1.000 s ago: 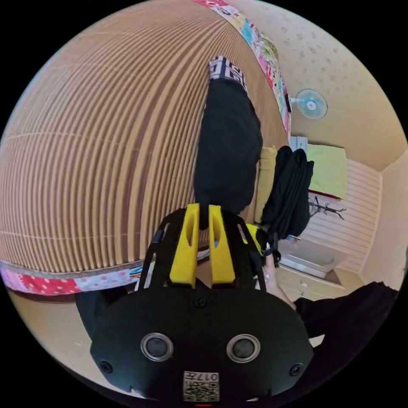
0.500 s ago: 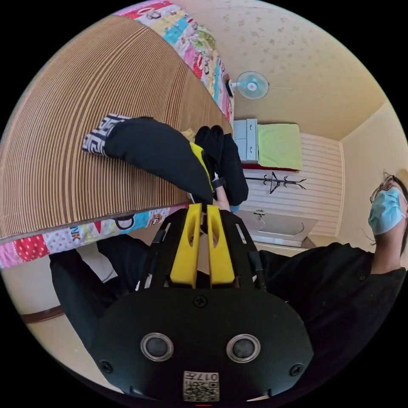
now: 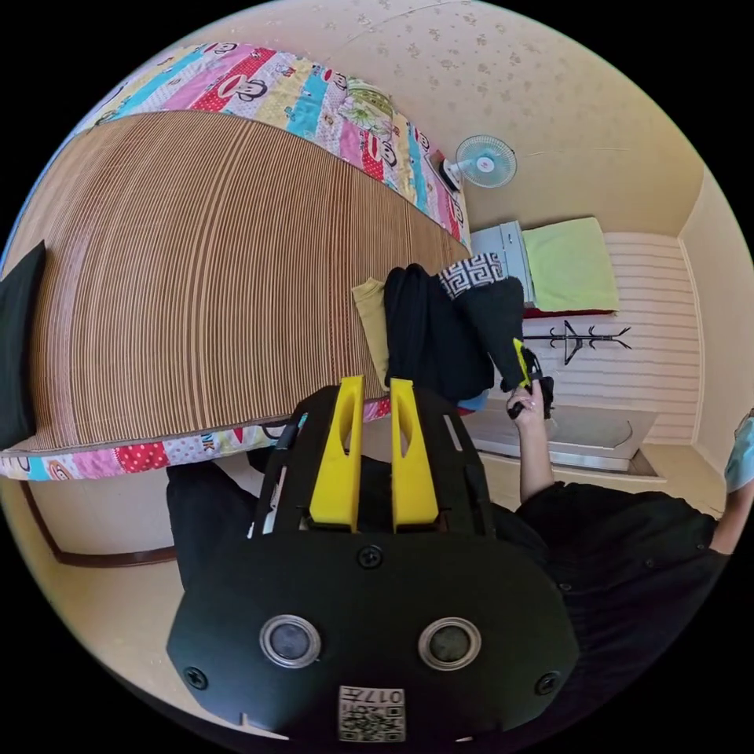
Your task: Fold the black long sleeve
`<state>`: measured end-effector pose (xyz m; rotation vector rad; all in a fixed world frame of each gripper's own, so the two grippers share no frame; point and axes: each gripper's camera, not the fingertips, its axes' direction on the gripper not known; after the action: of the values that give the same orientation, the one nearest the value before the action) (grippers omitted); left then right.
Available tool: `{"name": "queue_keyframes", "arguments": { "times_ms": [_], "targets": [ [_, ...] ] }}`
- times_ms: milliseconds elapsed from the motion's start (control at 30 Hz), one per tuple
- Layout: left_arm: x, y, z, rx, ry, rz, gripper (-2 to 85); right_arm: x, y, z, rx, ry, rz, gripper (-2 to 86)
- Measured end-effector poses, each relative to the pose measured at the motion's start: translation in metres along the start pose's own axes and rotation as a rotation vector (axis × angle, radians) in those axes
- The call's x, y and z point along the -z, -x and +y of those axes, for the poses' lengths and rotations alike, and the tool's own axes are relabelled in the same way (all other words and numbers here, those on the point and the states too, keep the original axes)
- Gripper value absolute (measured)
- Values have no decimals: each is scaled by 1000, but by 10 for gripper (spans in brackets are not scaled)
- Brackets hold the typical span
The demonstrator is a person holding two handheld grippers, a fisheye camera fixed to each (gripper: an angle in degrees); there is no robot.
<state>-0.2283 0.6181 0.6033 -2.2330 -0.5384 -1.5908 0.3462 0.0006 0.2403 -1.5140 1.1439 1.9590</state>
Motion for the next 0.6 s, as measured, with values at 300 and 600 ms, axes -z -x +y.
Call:
{"name": "queue_keyframes", "arguments": {
  "times_ms": [300, 600],
  "targets": [
    [41, -24, -5, 29, 32, -146, 57, -116, 88, 48, 281, 228, 767, 111],
    [165, 40, -18, 141, 15, -302, 63, -427, 278, 170, 914, 728, 1228, 14]
  ]
}}
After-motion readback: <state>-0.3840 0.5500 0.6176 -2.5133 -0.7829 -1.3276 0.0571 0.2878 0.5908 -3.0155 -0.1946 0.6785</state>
